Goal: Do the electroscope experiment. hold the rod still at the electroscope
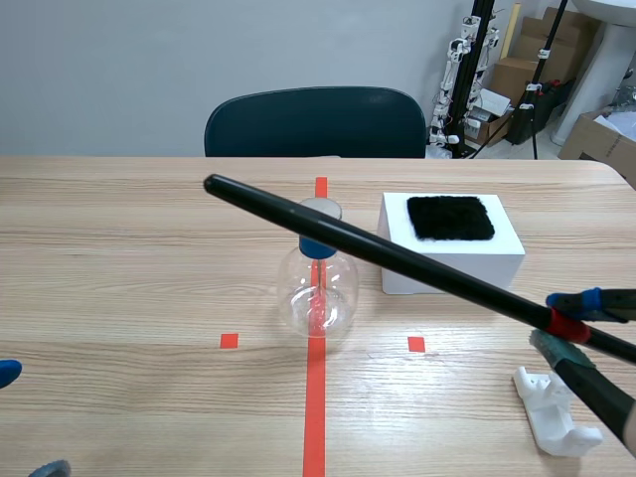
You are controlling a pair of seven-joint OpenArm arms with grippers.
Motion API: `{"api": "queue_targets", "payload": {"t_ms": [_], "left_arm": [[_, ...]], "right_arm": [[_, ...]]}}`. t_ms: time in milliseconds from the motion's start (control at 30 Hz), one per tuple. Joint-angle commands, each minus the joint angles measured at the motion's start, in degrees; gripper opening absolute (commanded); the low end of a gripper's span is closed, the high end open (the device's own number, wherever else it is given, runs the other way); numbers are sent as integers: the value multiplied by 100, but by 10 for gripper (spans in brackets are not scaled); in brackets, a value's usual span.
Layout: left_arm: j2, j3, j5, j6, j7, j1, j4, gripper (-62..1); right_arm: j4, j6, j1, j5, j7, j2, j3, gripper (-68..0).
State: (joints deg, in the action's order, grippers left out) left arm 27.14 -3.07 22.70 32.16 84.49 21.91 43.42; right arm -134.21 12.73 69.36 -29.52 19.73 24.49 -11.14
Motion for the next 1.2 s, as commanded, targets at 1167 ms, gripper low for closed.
{"api": "queue_targets", "payload": {"t_ms": [1167], "left_arm": [[37,-4,-59,13,98,-2,50,14]], "right_arm": [[-83,-66,-68,20,334,61,-7,-653]]}}
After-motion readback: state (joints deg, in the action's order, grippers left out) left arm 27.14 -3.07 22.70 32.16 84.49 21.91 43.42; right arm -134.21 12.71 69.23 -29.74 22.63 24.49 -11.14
